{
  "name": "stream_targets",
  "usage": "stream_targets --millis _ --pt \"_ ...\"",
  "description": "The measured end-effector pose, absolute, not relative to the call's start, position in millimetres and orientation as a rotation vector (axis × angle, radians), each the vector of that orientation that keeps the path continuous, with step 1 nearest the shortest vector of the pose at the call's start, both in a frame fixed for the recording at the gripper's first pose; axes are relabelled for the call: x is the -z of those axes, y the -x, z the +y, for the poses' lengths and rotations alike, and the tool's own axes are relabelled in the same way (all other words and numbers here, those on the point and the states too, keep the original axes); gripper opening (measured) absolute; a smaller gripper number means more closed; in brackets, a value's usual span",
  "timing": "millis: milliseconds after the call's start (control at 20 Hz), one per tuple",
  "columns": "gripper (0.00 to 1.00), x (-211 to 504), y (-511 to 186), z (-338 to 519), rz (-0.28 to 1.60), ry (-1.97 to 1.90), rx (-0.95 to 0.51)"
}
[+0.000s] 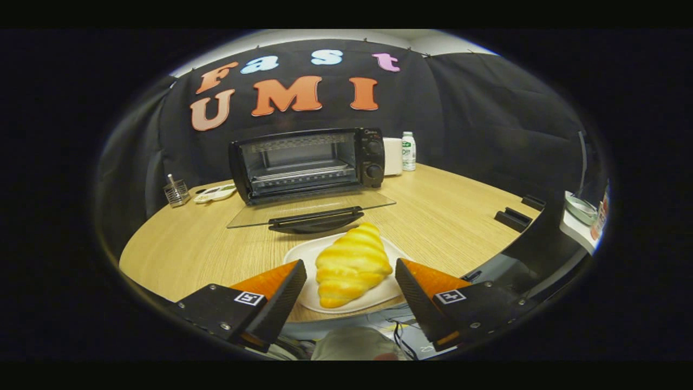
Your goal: Open the toaster oven, put the food inside, and close the toaster oven door.
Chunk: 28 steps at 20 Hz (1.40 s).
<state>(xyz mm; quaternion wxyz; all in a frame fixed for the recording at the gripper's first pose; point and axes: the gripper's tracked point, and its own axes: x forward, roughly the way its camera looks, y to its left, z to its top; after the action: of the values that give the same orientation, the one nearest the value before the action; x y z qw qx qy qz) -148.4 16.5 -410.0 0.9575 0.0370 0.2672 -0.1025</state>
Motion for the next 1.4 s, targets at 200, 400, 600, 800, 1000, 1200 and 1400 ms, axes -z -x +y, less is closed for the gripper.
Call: stream_targets --millis 200,400,600,800,1000,1200,1400 --pt "0.99 425 149 18 0.577 -0.07 0.228" --pt "0.99 427 149 21 0.585 -0.073 0.226" --pt "0.83 424 150 21 0.576 -0.06 0.22" --pt "0.59 407 149 22 0.534 -0.075 0.203" --pt "0.51 376 151 21 0.471 -0.087 0.185" --pt "0.49 342 145 20 0.406 -0.087 0.16" --pt "0.49 309 131 24 0.342 -0.087 0.116"
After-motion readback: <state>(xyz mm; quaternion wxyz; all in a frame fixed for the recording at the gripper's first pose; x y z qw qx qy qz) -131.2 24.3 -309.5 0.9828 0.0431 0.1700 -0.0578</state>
